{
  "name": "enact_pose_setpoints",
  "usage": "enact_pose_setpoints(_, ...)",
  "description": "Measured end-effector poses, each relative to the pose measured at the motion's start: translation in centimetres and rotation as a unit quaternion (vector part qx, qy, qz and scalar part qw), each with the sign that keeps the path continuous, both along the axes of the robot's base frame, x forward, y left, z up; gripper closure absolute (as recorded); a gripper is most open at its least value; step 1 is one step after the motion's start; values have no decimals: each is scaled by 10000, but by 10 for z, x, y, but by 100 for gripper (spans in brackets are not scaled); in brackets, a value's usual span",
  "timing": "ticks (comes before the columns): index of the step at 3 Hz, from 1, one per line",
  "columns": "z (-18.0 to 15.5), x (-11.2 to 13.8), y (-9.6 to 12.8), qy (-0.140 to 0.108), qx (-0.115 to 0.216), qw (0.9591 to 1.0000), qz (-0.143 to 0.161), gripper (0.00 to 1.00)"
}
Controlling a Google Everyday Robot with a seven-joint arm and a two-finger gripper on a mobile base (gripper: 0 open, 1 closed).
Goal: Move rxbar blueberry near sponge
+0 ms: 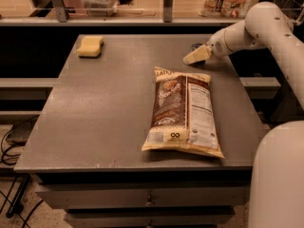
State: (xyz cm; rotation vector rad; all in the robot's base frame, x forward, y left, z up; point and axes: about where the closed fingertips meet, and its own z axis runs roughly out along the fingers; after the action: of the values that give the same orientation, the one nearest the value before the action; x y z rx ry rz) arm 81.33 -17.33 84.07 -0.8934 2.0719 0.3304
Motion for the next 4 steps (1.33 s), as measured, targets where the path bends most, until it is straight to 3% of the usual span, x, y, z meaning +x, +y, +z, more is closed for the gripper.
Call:
enact_pose_setpoints(1,17,1,10,-194,17,9997,115,46)
enact_pose_setpoints(3,42,-7,72,-411,125,9954,855,94)
enact_pose_setpoints(4,42,-12,101,-360,161,9925,1153,100)
